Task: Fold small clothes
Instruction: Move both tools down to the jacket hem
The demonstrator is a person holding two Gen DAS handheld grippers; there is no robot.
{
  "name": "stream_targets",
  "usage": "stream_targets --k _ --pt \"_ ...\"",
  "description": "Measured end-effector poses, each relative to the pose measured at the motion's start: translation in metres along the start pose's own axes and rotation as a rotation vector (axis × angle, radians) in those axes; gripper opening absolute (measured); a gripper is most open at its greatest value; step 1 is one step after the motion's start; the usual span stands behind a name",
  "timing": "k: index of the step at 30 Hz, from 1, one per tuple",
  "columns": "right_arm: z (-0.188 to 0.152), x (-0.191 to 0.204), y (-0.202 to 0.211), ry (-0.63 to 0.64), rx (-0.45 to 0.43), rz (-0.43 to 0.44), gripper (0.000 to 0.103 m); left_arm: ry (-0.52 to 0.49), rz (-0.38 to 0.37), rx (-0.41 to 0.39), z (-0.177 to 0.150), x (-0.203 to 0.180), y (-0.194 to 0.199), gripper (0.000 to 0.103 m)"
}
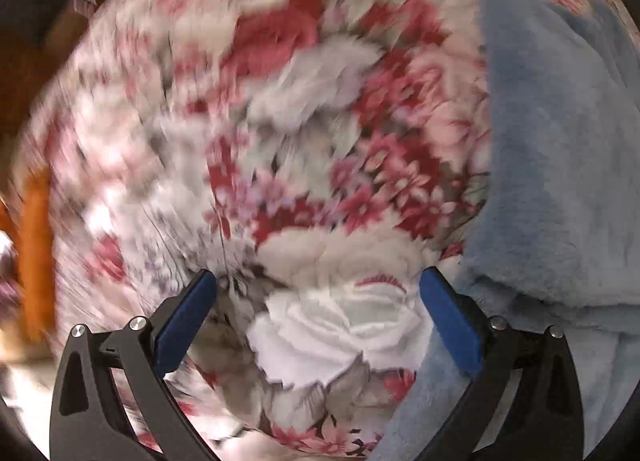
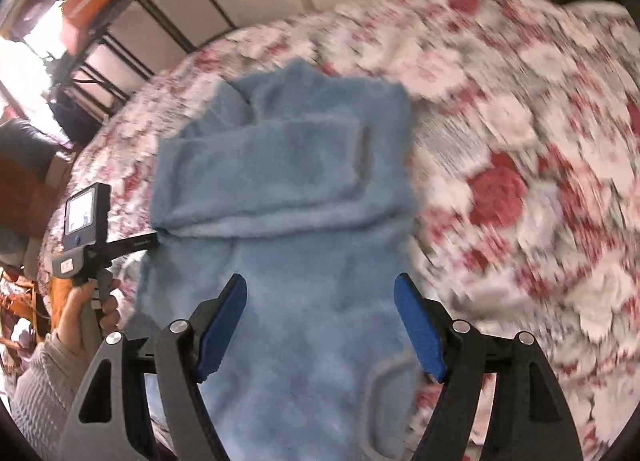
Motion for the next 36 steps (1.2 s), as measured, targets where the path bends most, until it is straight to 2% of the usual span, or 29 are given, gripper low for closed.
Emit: stream_targets --k 2,4,6,7,9,10,12,13,17,22,24,26,28,31,34,36 --pt "-0.005 -0.012 0.002 -0.041 -0.002 -0.005 0.077 0.053 -0.055 0.045 -0.005 0.014 0.006 0.098" --pt "-0.006 -0.014 0.009 -0.049 -0.028 0.023 0.076 0.094 -0.138 0.046 -0.011 0.026 0.023 0.098" --pt "-0.004 -0.012 0.02 -0.045 -0.062 0.035 0.077 0.136 -0.232 -0.017 -0.016 0.037 0.049 0.098" --pt "-0.003 -0.01 0.024 -0.043 -0.075 0.046 0.077 0.143 -0.247 -0.063 -0.015 0.038 0.059 0.098" --pt "0.0 -0.006 0.028 -0.033 -0.09 0.06 0.076 0.13 -0.217 -0.107 -0.01 0.03 0.063 0.098" --pt "0.002 -0.006 0.028 -0.027 -0.092 0.059 0.076 0.101 -0.179 -0.104 -0.004 0.019 0.055 0.098" --pt "0.003 -0.007 0.024 -0.026 -0.083 0.045 0.076 0.027 -0.076 -0.038 0.006 -0.003 0.02 0.098" --pt "0.004 -0.009 0.022 -0.031 -0.077 0.038 0.076 -0.006 0.002 0.015 0.002 -0.015 -0.002 0.099" --pt "0.002 -0.018 0.024 -0.073 -0.079 0.05 0.077 0.015 -0.03 0.01 -0.002 -0.009 0.006 0.098" --pt "-0.007 -0.012 0.034 -0.099 -0.086 0.12 0.076 -0.019 -0.119 -0.036 -0.025 0.029 0.039 0.098" --pt "-0.016 -0.009 0.038 -0.113 -0.08 0.162 0.076 -0.048 -0.189 -0.038 -0.044 0.041 0.053 0.098" --pt "-0.023 -0.006 0.044 -0.117 -0.08 0.183 0.076 -0.069 -0.255 -0.01 -0.069 0.052 0.061 0.098" --pt "-0.031 -0.007 0.051 -0.125 -0.086 0.19 0.076 -0.08 -0.358 0.054 -0.096 0.063 0.066 0.098" --pt "-0.043 -0.014 0.058 -0.171 -0.088 0.223 0.077 -0.078 -0.48 0.084 -0.13 0.072 0.067 0.098" --pt "-0.056 -0.023 0.06 -0.194 -0.073 0.226 0.076 -0.108 -0.455 0.105 -0.152 0.072 0.056 0.098" --pt "-0.065 -0.032 0.055 -0.224 -0.045 0.225 0.077 -0.143 -0.456 0.077 -0.145 0.068 0.054 0.098"
Point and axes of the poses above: each gripper's, at about its wrist camera, not at the fingertips, and y roughly against the way its jaws point, x to its left, z to its top, the point moved 1 cm from there along -y, roughly the way its jaws point, and after that the axes turned 7 degrees about z, right-handed, at the moved point
